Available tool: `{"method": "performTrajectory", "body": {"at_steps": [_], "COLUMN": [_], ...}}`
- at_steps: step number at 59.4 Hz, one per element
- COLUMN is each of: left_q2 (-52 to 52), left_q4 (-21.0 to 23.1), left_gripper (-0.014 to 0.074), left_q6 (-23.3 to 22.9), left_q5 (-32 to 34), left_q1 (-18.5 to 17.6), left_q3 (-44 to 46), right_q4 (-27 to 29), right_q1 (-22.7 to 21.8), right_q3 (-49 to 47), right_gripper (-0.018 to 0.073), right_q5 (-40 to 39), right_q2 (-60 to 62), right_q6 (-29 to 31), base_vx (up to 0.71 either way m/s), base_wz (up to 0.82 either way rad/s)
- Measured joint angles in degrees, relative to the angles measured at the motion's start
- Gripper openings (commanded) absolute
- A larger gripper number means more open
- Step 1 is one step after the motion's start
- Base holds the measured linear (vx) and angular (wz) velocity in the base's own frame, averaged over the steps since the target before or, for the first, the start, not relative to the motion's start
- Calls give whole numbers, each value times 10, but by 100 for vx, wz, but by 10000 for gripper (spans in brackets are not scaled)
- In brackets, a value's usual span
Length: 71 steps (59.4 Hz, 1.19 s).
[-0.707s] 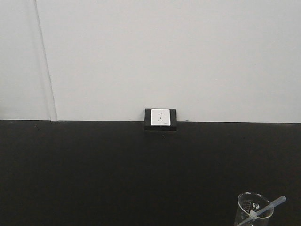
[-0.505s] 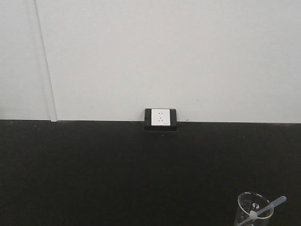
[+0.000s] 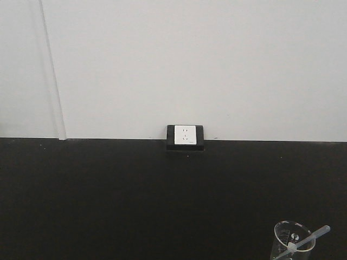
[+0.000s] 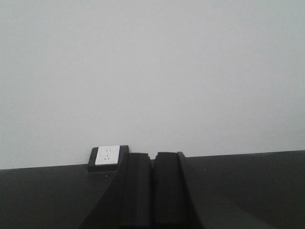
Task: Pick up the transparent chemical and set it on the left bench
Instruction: 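Move the right gripper toward the transparent dropper standing in the glass beaker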
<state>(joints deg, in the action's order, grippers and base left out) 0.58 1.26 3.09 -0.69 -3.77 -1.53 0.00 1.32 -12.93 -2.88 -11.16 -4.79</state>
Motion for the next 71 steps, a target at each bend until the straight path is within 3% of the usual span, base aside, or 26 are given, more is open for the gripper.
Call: {"method": "performTrajectory", "body": {"at_steps": [17, 32, 43, 59, 63, 71], "left_q2": [0, 0, 0, 0, 0, 0], "left_q4": [0, 0, 0, 0, 0, 0], "left_gripper": [-3, -3, -3, -3, -3, -3], "left_q6": [0, 0, 0, 0, 0, 0], "left_q5": [0, 0, 0, 0, 0, 0], "left_q1": [0, 0, 0, 0, 0, 0], "left_q3": [0, 0, 0, 0, 0, 0], "right_q4": [0, 0, 0, 11, 26, 94], "right_q1": [0, 0, 0, 0, 0, 0], "right_q3": [-133, -150, -151, -151, -151, -151], "right_gripper": [-5, 56, 244, 678, 731, 722], "right_q5": [-12, -30, -43, -52, -53, -59], "right_q2": [-261, -354, -373, -374, -374, -381], "right_q6": [0, 0, 0, -1, -6, -23], "base_vx": [0, 0, 0, 0, 0, 0], "base_wz": [0, 0, 0, 0, 0, 0]}}
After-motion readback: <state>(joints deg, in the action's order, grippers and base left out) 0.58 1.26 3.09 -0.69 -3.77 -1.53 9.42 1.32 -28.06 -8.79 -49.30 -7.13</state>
